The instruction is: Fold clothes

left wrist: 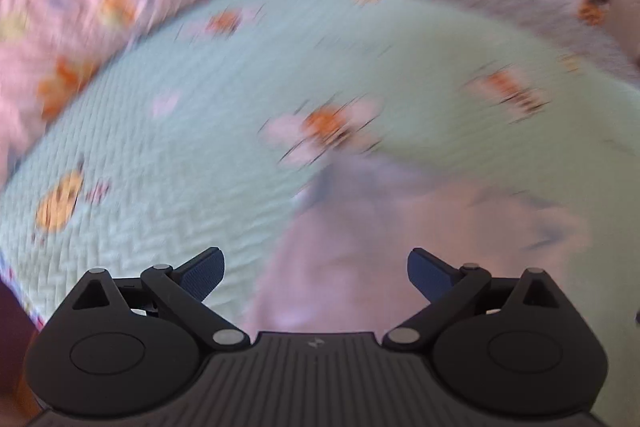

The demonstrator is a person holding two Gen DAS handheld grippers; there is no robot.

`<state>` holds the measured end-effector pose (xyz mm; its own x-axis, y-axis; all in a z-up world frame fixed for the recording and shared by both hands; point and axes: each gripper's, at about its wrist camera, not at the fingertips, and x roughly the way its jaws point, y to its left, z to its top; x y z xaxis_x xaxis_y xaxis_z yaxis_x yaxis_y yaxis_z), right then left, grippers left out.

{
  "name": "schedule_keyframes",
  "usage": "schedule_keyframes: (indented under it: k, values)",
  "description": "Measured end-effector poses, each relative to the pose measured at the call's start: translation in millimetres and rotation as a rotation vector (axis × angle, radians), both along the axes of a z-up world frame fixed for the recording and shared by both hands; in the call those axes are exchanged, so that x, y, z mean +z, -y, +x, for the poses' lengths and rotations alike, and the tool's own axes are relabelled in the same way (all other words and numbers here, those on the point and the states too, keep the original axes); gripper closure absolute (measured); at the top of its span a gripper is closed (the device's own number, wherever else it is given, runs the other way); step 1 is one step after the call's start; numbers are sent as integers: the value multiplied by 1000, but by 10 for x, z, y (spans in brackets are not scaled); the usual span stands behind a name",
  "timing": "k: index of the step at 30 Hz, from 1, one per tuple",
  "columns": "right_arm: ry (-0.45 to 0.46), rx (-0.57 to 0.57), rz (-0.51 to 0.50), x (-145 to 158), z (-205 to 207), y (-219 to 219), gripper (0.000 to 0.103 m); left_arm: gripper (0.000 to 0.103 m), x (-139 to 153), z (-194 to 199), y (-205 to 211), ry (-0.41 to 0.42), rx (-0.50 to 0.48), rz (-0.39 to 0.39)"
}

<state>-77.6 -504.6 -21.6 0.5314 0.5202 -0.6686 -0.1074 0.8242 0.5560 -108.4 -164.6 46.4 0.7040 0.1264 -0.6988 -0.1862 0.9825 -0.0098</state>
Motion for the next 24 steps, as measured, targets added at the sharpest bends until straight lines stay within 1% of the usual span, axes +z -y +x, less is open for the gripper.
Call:
schedule_keyframes:
  k: [1,2,3,4,5,7,8,10,11,12,13,14,15,16,18,19,21,24]
  values:
    - [133,-22,-71,241,-186,47,0,3,108,-69,120,32,-8,29]
    - [268,-44,-143,484,-373,92,0,3,287,-177,331,90,-34,34]
    - [401,-59,-214,702,-569,119,0,0,465,-283,540,147,-60,39]
    - [522,-66,-277,885,-752,143,0,0,620,-371,737,199,-87,40]
    - [615,-72,-330,1007,-906,166,0,0,712,-404,901,234,-113,47]
    - [654,-118,-407,1110,-1080,261,0,0,892,-468,1225,301,-166,59]
    - [672,-142,-446,1160,-1167,309,0,0,953,-484,1354,318,-194,57]
    - [651,-227,-474,1203,-1238,437,0,0,1074,-551,1601,359,-265,38]
    - [656,-261,-483,1205,-1289,521,0,0,1114,-607,1694,387,-298,22]
    - [687,-307,-501,1200,-1363,610,0,0,1154,-684,1790,421,-321,14]
    - [731,-359,-543,1183,-1432,666,0,0,1195,-761,1886,454,-344,7]
    - [766,-417,-611,1157,-1493,731,0,0,1228,-831,1985,485,-365,4]
    - [800,-474,-681,1130,-1554,795,0,0,1212,-853,2109,499,-371,29]
    - [793,-527,-732,1094,-1575,888,0,0,1197,-876,2232,513,-378,54]
    - [741,-598,-739,1004,-1620,1221,0,0,1160,-913,2486,537,-394,102]
    - [714,-619,-727,956,-1628,1374,0,0,1104,-867,2653,515,-426,111]
    - [662,-642,-744,837,-1574,1568,0,0,913,-669,2907,411,-518,48]
    - [608,-673,-784,673,-1488,1791,0,0,624,-372,3290,255,-647,-42]
